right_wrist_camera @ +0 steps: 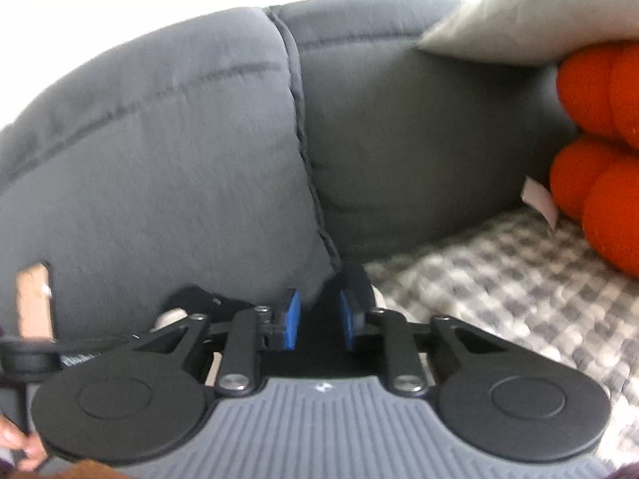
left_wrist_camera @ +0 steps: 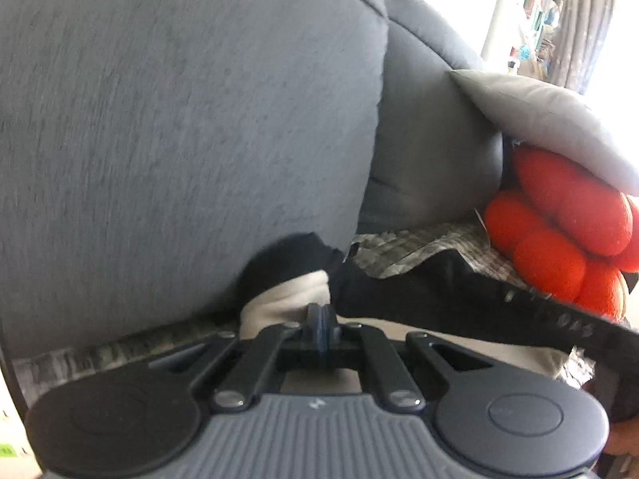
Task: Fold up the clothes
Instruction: 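Lower the bundle onto the checkered sofa seat with both tools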
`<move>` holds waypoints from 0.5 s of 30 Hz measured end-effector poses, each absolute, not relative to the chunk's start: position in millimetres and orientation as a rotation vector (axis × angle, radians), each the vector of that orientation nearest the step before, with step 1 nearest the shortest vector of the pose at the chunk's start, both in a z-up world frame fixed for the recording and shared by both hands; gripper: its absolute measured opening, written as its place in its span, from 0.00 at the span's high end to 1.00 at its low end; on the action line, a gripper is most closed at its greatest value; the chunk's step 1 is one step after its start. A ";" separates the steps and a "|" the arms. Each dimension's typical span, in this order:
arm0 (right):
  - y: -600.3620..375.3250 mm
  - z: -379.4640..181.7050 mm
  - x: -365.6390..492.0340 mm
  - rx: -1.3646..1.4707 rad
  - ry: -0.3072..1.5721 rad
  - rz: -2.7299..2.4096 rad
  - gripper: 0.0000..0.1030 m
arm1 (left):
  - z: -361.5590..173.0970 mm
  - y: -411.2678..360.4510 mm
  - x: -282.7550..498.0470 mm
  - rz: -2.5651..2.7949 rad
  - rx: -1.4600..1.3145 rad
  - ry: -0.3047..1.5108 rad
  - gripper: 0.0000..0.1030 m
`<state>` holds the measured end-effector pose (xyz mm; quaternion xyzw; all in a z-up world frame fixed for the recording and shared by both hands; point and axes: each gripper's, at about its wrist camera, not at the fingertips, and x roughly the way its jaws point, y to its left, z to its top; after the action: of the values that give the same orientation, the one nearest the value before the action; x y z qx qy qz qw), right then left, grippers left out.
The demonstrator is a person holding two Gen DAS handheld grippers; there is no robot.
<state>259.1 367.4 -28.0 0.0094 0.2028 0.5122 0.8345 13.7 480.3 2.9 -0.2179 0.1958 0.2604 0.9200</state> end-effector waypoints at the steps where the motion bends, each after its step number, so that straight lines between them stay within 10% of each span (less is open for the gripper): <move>1: 369.1 -30.7 265.5 0.019 0.457 1.057 0.94 | 3.9 481.2 11.5 0.532 -0.459 0.406 0.97; 7: 354.9 -23.2 286.1 0.179 0.546 1.068 1.00 | 17.0 479.0 9.3 0.530 -0.469 0.418 0.97; 9: 353.5 -10.9 280.5 0.179 0.546 1.085 0.84 | 24.9 475.6 9.3 0.519 -0.458 0.438 0.97; 15: 355.2 16.2 245.2 0.030 0.536 1.117 0.84 | 48.7 455.1 7.5 0.423 -0.375 0.530 0.97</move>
<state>245.2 355.2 16.2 0.0142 0.2511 0.5236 0.8140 7.5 455.1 48.7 -0.1831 0.2584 0.2063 0.9258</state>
